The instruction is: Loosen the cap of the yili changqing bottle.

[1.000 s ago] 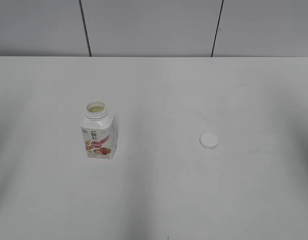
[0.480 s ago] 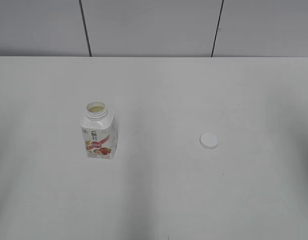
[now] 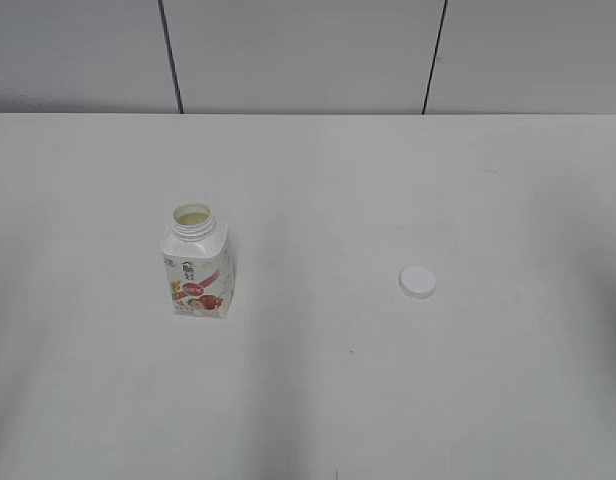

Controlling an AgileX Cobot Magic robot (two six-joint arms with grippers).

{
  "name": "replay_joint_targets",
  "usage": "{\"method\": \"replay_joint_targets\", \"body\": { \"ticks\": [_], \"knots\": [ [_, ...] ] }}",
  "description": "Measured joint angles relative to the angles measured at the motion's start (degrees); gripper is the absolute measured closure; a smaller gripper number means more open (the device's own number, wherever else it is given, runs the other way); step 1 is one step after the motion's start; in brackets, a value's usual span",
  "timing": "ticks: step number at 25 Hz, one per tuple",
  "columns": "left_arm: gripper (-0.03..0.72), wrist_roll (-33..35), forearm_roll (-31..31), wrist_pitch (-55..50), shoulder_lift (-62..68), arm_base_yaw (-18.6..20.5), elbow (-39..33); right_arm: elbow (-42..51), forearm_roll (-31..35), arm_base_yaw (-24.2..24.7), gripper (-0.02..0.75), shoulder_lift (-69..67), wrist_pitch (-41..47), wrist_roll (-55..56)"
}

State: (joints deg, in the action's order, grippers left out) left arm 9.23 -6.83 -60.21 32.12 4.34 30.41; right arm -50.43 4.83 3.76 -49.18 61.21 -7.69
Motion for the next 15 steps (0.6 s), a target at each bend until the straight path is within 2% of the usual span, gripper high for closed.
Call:
{"method": "replay_joint_targets", "body": {
  "ticks": [9, 15],
  "knots": [
    [0.218, 0.0, -0.1, -0.3, -9.2, 0.0, -0.1, 0.9, 0.0, 0.0, 0.152, 4.8, 4.4, 0.0],
    [0.218, 0.0, -0.1, -0.4, -12.6, 0.0, -0.2, 6.8, -1.8, 0.0, 0.152, 10.9, -0.3, 0.0]
  ]
}}
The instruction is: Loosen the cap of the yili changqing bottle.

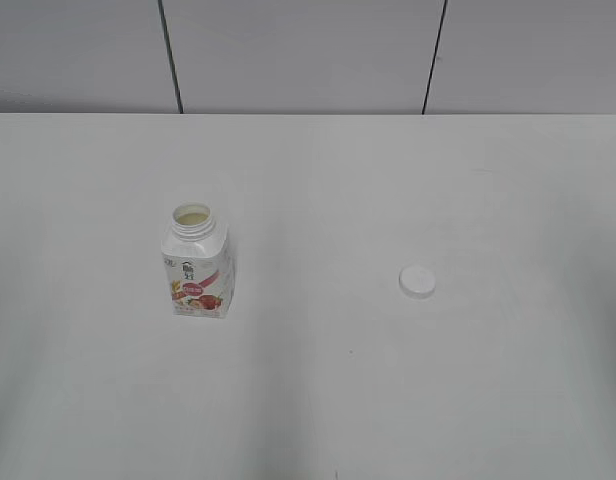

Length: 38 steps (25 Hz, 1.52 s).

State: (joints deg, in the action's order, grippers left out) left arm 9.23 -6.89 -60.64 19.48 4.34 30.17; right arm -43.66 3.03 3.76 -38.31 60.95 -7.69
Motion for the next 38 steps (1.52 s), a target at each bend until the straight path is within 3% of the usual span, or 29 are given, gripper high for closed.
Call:
{"method": "replay_joint_targets", "body": {
  "ticks": [5, 17, 27, 38],
  "knots": [
    [0.218, 0.0, 0.0, 0.0, -4.4, 0.0, -0.1, 4.7, -0.6, 0.0, 0.152, 2.6, -1.1, 0.0],
    [0.221, 0.0, -0.1, -0.3, -19.5, 0.0, -0.1, 5.2, -0.6, 0.0, 0.152, 6.8, 1.2, 0.2],
    [0.221, 0.0, -0.3, -0.3, -19.9, 0.0, -0.1, 9.6, -0.2, 0.0, 0.152, 10.7, 2.2, 0.2],
    [0.221, 0.0, -0.8, -0.3, -19.9, 0.0, -0.1, 14.1, -0.2, 0.0, 0.152, 29.2, 2.0, 0.9]
  ]
}}
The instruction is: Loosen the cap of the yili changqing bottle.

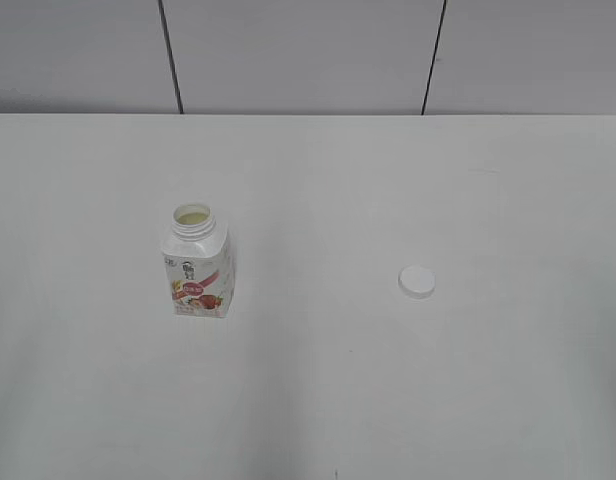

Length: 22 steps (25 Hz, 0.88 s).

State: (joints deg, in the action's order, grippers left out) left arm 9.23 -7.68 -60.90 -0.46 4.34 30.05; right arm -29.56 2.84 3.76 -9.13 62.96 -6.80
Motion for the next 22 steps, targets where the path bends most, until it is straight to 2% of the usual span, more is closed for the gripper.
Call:
{"method": "replay_joint_targets", "body": {
  "ticks": [6, 22],
  "knots": [
    [0.221, 0.0, -0.1, 0.0, 0.0, 0.0, 0.0, 0.0, 0.1, 0.0, 0.152, 9.2, 0.0, 0.2],
    [0.221, 0.0, -0.2, 0.0, 0.0, 0.0, 0.0, 0.1, 0.1, 0.0, 0.152, 9.6, -0.1, 0.6]
  ]
}}
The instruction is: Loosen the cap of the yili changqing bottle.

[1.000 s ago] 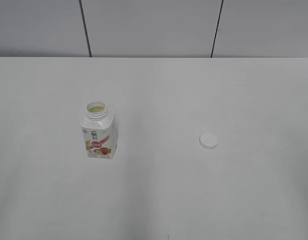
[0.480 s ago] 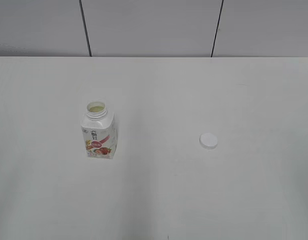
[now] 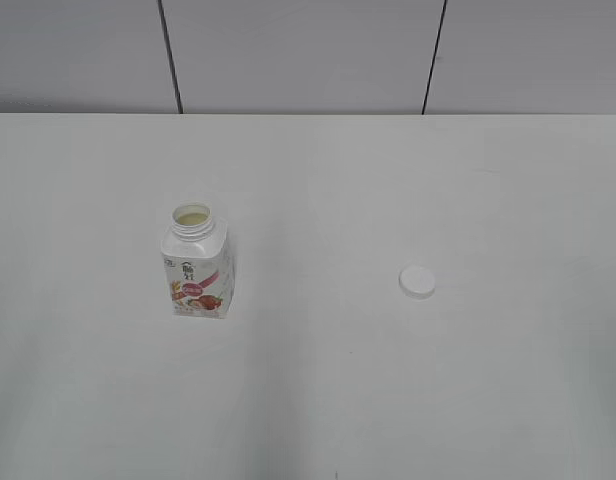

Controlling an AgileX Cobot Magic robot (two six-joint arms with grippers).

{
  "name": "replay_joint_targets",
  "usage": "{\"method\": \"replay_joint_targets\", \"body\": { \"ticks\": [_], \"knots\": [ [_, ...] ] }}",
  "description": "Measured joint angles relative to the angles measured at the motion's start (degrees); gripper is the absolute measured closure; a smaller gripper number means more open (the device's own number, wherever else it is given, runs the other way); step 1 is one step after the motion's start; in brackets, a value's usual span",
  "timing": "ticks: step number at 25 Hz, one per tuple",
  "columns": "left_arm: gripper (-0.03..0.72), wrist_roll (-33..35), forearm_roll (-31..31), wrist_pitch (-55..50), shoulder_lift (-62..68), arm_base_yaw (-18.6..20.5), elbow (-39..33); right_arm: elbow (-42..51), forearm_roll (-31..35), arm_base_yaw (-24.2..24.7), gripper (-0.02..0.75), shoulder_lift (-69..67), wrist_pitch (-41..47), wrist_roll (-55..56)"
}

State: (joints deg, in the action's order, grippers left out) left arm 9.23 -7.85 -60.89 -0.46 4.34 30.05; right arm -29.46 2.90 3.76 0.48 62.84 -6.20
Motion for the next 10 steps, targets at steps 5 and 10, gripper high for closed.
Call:
{"method": "replay_joint_targets", "body": {
  "ticks": [5, 10],
  "knots": [
    [0.221, 0.0, 0.0, 0.0, 0.0, 0.0, 0.0, 0.0, 0.0, 0.0, 0.152, 0.0, 0.0, 0.0],
    [0.221, 0.0, 0.0, 0.0, 0.0, 0.0, 0.0, 0.0, 0.0, 0.0, 0.153, 0.0, 0.0, 0.0]
  ]
}}
